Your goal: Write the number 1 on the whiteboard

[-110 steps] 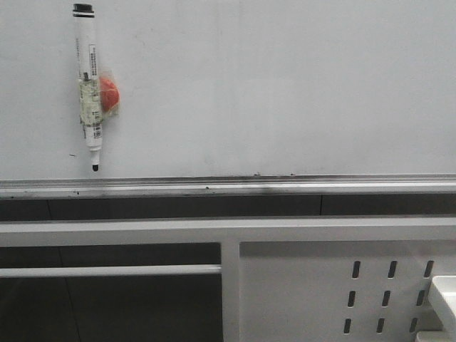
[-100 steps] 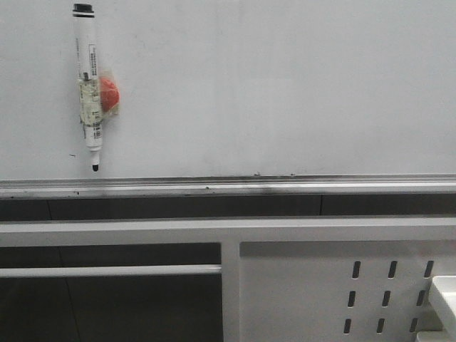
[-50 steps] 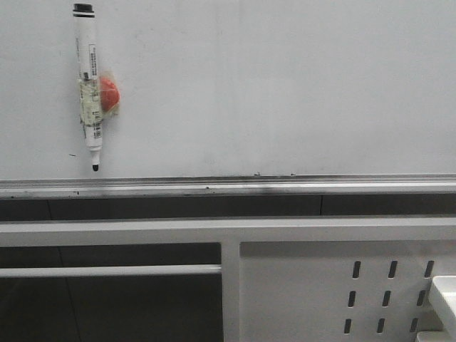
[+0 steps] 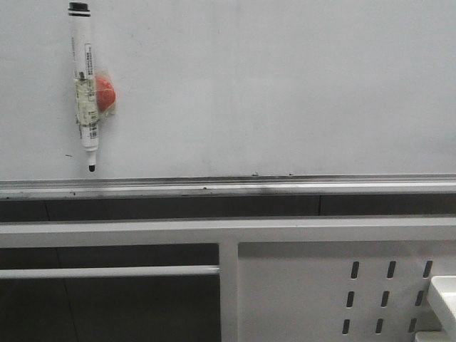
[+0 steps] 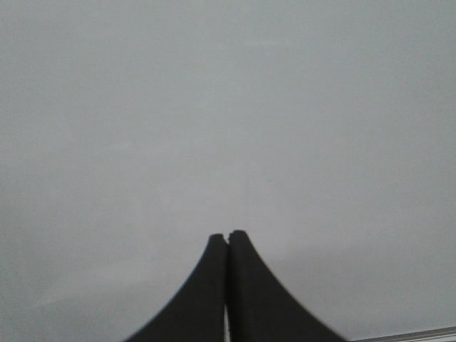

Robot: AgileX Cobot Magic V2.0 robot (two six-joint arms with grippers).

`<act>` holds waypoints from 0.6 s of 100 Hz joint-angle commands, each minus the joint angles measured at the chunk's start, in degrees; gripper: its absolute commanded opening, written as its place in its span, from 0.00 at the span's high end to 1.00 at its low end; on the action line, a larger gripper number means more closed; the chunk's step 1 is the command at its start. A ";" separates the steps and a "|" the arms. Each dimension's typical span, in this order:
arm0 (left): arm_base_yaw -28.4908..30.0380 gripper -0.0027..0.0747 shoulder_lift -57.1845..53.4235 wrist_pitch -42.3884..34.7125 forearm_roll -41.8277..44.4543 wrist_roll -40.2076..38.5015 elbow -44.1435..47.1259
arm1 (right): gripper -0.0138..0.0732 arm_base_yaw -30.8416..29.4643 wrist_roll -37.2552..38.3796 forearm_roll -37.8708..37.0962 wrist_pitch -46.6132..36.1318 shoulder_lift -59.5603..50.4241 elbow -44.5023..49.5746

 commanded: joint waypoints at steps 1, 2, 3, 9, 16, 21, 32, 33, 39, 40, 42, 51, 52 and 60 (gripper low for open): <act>0.22 0.99 3.76 0.98 -0.30 -0.54 -8.10 | 0.92 -0.37 0.34 -2.11 4.22 1.89 -8.48; 0.12 0.99 4.42 1.12 -1.03 -0.54 -9.20 | 0.92 -0.37 0.34 -2.11 4.23 2.12 -8.99; 0.12 0.99 4.76 1.12 -1.41 -0.54 -9.75 | 0.92 -0.37 0.34 -1.98 4.23 2.62 -9.48; 0.12 0.99 7.56 0.98 -5.56 -0.54 -14.16 | 0.92 -0.37 0.34 -1.62 2.24 4.59 -13.39; 0.12 0.99 9.96 0.89 -8.94 -0.54 -17.48 | 0.92 -0.37 0.34 -1.62 -0.67 6.76 -15.89; 0.12 0.99 10.94 0.26 -8.94 -0.54 -18.77 | 0.92 -0.37 0.34 -1.62 -3.52 7.67 -16.33; 0.23 0.99 11.62 -3.01 -8.82 -0.54 -19.00 | 0.92 -0.37 0.34 -1.62 -7.54 8.13 -16.33; 0.23 0.99 11.62 -3.00 -8.71 -0.54 -19.00 | 0.92 -0.37 0.34 -1.62 -7.70 8.13 -16.33; 0.23 0.99 11.71 -3.23 -7.55 0.20 -19.00 | 0.92 -0.37 0.34 -1.62 -7.80 8.13 -16.33; 0.23 0.99 11.71 -3.08 -7.42 0.46 -19.00 | 0.92 -0.37 0.34 -1.62 -7.80 8.13 -16.33; 0.23 0.99 11.84 -2.95 -7.01 0.47 -19.00 | 0.92 -0.37 0.34 -1.73 -7.55 8.23 -16.33; 0.23 0.99 11.84 -1.23 -5.70 0.47 -19.00 | 0.92 -0.37 0.34 -2.25 -5.01 8.35 -16.33; 0.23 0.99 11.84 -1.13 -5.58 0.47 -19.00 | 0.92 -0.37 0.34 -2.25 -4.70 8.35 -16.33; 0.23 0.99 12.22 0.19 -4.03 0.47 -19.00 | 0.92 -0.37 0.24 -4.19 -0.36 8.71 -16.33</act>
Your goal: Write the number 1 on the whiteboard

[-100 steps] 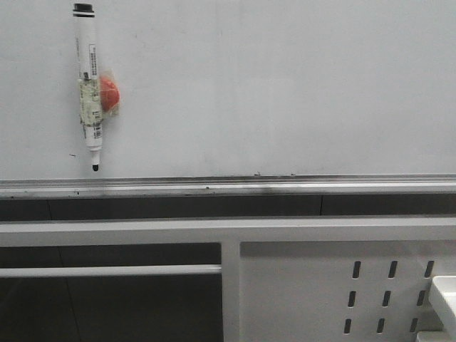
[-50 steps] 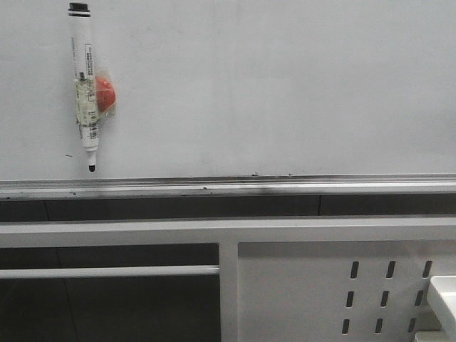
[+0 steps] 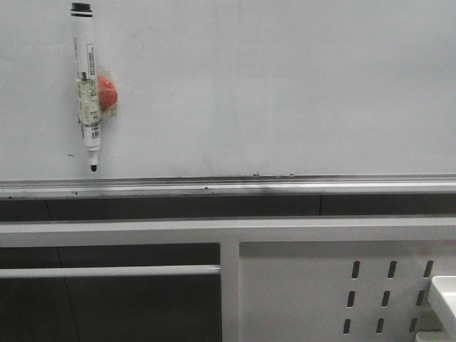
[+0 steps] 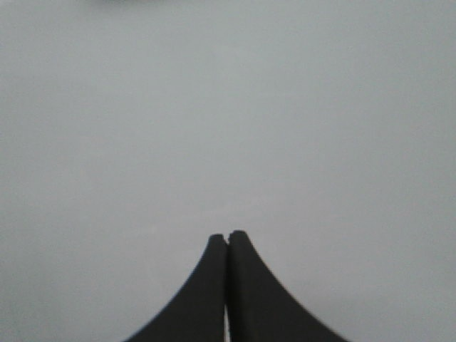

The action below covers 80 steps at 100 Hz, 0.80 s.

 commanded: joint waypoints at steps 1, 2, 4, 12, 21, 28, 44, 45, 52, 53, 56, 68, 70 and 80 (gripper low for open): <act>0.23 0.99 1.71 -1.89 1.67 0.14 -1.88 | 0.92 -0.37 -0.26 -2.84 0.46 1.82 -1.74; 0.10 0.99 1.88 -1.89 1.67 0.14 -1.88 | 0.92 -0.37 -0.26 -3.08 0.46 1.96 -1.74; 0.10 0.99 2.09 -1.23 1.82 0.25 -1.88 | 0.92 -0.37 -0.26 -3.61 1.64 2.28 -1.74; -0.49 0.97 3.71 1.71 1.81 1.88 -1.88 | 0.92 -0.37 -0.26 -4.20 5.40 3.55 -1.74; -1.86 0.87 6.28 2.68 1.52 6.33 -1.88 | 0.92 -0.37 -0.26 -4.07 6.49 5.07 -1.74; -3.49 0.75 8.43 3.70 1.52 8.88 -1.88 | 0.92 -0.37 -0.26 -1.48 6.44 5.86 -1.74; -8.11 0.52 13.91 3.79 1.47 12.32 -1.88 | 0.92 -0.37 -0.26 0.43 8.69 7.64 -1.74; -8.35 0.51 14.40 3.57 1.47 12.32 -1.88 | 0.92 -0.37 -0.26 0.44 8.82 7.78 -1.74; -10.40 0.49 16.96 1.32 1.47 12.32 -1.88 | 0.92 -0.37 -0.26 0.70 9.67 8.15 -1.74; -10.73 0.49 17.24 1.08 1.47 12.32 -1.88 | 0.92 -0.37 -0.26 0.70 9.78 8.15 -1.74; -11.29 0.49 18.60 -0.07 1.82 12.32 -1.88 | 0.92 -0.37 -0.26 0.70 10.31 8.15 -1.74; -12.21 0.49 22.56 -6.55 -1.02 11.97 -1.88 | 0.92 -0.14 -0.26 0.50 12.20 8.15 -1.74; -12.21 0.49 22.97 -7.23 -3.17 11.97 -1.88 | 0.92 -0.11 -0.26 0.50 12.47 8.15 -1.74; -12.32 0.49 24.98 -7.95 -7.54 11.97 -1.88 | 0.92 -0.02 -0.26 0.50 13.98 8.15 -1.74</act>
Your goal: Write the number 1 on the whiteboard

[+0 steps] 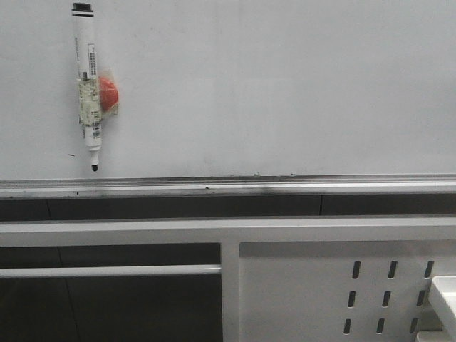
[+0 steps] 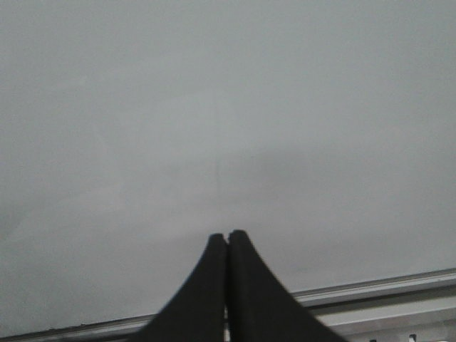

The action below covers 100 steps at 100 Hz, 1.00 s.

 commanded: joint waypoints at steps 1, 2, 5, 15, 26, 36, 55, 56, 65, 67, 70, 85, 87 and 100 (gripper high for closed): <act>-0.72 0.49 1.77 -5.60 -3.46 -0.01 -1.88 | 0.92 -0.02 -0.26 0.12 -2.79 1.16 -1.74; -0.83 0.49 1.88 -5.27 -3.16 0.00 -1.88 | 0.92 -0.02 -0.26 0.19 -2.63 1.16 -1.74; -1.23 0.49 2.37 -4.91 -2.40 0.66 -1.65 | 0.92 -0.02 -0.26 0.54 -2.27 1.16 -1.74; -4.38 0.49 2.97 -7.93 -1.64 1.33 0.66 | 0.92 -0.02 -0.26 0.42 -0.95 1.16 -1.74; -10.49 0.49 2.97 -16.68 -0.72 1.33 5.56 | 0.92 -0.02 -0.26 0.53 0.05 1.16 -1.74; -17.70 0.49 3.01 -24.78 1.71 1.33 10.78 | 0.92 -0.02 -0.26 0.53 0.15 1.16 -1.74; -28.23 0.49 8.05 -41.23 1.50 1.33 19.28 | 0.92 -0.02 -0.26 0.67 0.15 1.16 -1.74; -28.49 0.49 8.78 -42.06 1.25 1.33 19.58 | 0.92 -0.02 -0.26 0.82 0.15 1.16 -1.74; -31.08 0.49 14.52 -47.60 0.93 1.33 20.39 | 0.92 -0.02 -0.26 2.30 0.15 1.16 -1.74; -31.48 0.49 16.04 -48.61 0.93 1.33 20.39 | 0.92 -0.02 -0.26 2.80 0.15 1.16 -1.74; -31.94 0.49 18.11 -51.49 0.93 1.33 20.39 | 0.92 -0.02 -0.26 3.12 0.15 1.16 -1.74; -32.39 0.49 30.63 -63.75 -0.26 0.79 20.39 | 0.92 -0.02 -0.26 3.23 0.15 1.16 -1.74; -32.39 0.49 32.45 -65.53 -0.26 0.48 20.39 | 0.92 -0.02 -0.26 3.26 0.15 1.16 -1.74; -32.39 0.49 43.44 -78.41 1.59 -6.62 20.39 | 0.92 -0.02 -0.26 3.51 0.05 1.16 -1.74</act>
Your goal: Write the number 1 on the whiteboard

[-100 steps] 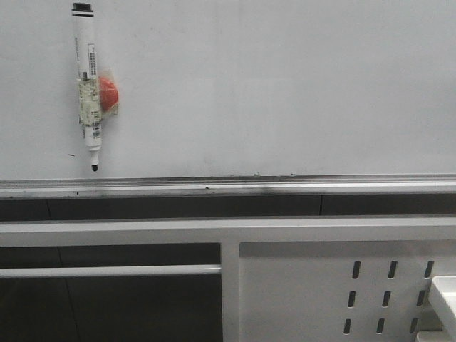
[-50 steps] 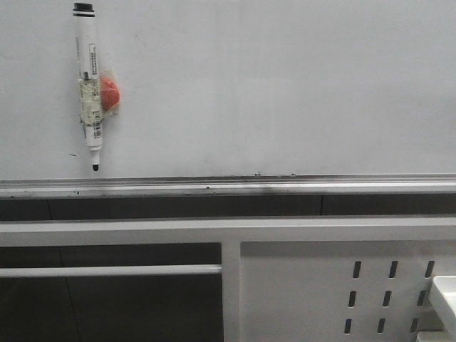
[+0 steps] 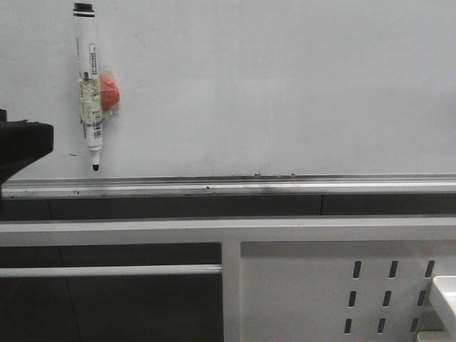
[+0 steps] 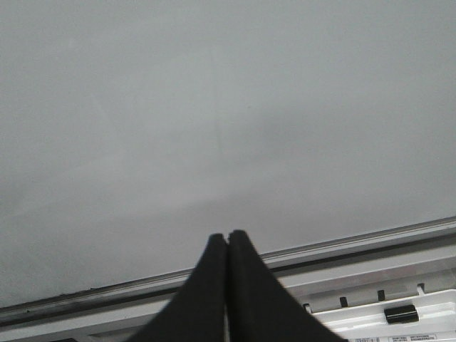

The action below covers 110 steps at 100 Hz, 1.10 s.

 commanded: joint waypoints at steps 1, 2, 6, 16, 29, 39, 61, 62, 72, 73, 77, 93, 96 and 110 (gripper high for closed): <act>-0.56 0.49 5.26 -13.72 1.40 -5.41 -1.31 | 0.92 -0.02 -0.26 -0.01 -4.39 0.93 -1.74; -0.56 0.49 6.37 -14.43 1.52 -5.86 -1.31 | 0.92 -0.02 -0.26 -0.01 -4.39 0.93 -1.74; -0.56 0.49 9.08 -18.69 2.20 -8.42 -1.31 | 0.92 -0.02 -0.26 -0.01 -4.39 0.93 -1.74; -0.56 0.49 15.31 -19.66 3.41 -10.54 -2.71 | 0.92 -0.02 -0.26 -0.01 -4.39 0.93 -1.74; -0.56 0.49 18.62 -19.66 4.10 -10.54 -5.87 | 0.92 -0.02 -0.26 -0.01 -4.49 0.93 -1.74; -0.56 0.49 18.60 -19.66 3.35 -10.54 -8.43 | 0.92 -0.02 -0.26 -0.01 -5.00 0.93 -1.74; -0.56 0.49 18.60 -19.66 1.39 -9.57 -12.87 | 0.92 -0.02 -0.26 -0.01 -5.87 0.93 -1.74; -0.56 0.49 18.60 -19.66 1.39 -9.55 -12.87 | 0.92 -0.02 -0.26 -0.01 -5.92 0.93 -1.74; -0.56 0.49 18.60 -19.66 0.90 -9.57 -14.08 | 0.92 -0.02 -0.26 -0.01 -6.01 0.93 -1.74; -0.56 0.49 18.60 -19.66 0.93 -9.57 -14.08 | 0.92 -0.02 -0.26 -0.01 -6.01 0.93 -1.74; -0.56 0.51 18.60 -19.66 0.52 -9.57 -14.19 | 0.92 -0.02 -0.26 -0.01 -6.01 0.93 -1.74; -0.56 0.99 18.60 -19.66 1.26 -9.37 -13.68 | 0.92 -0.02 -0.26 -0.01 -6.01 0.93 -1.74; -0.56 0.98 18.60 -19.66 1.81 -9.37 -13.60 | 0.92 -0.02 -0.26 -0.01 -6.01 0.93 -1.74; -0.56 0.99 18.49 -19.66 6.09 -9.21 -13.06 | 0.92 0.50 -1.28 0.15 -4.93 0.93 -1.74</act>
